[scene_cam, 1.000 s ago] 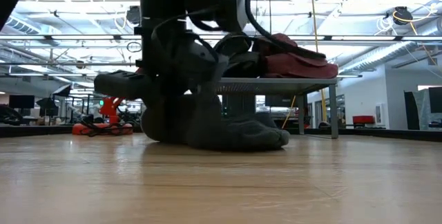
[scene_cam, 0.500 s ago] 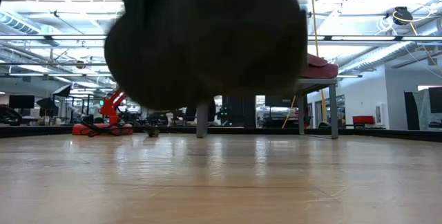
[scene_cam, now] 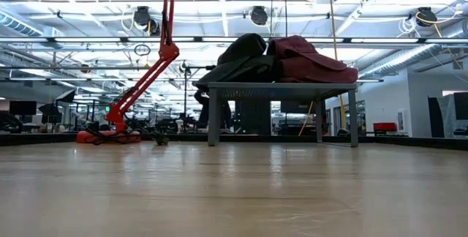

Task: Pick & Place hat
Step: Stack the black cap on the black cap on the shelf

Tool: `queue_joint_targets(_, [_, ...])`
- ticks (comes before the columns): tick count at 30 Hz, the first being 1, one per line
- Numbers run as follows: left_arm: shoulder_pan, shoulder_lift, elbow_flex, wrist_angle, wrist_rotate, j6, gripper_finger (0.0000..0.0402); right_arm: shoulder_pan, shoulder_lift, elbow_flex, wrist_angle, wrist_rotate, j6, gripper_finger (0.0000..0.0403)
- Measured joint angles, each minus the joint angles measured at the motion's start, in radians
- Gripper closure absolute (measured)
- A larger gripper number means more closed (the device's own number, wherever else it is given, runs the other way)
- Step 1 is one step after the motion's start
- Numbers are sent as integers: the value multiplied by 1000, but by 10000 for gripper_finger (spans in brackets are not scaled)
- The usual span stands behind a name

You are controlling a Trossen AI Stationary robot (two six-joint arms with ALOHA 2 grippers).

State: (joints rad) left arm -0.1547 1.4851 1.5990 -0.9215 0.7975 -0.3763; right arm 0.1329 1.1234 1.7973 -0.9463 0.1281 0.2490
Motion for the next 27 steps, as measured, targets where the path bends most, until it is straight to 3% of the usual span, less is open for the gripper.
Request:
queue_joint_targets(7, [26,-59,0,239,210,-265,394,0,41,0,18,-10,192,177])
queue_joint_targets(14, [39,-61,1,484,389,-499,394,0,128,0,187,-236,407,177])
queue_joint_targets(19, [54,-61,1,523,426,-528,394,9,184,0,435,-407,566,177])
queue_joint_targets(27, [85,-61,1,523,455,-506,394,71,243,0,515,-394,641,177])
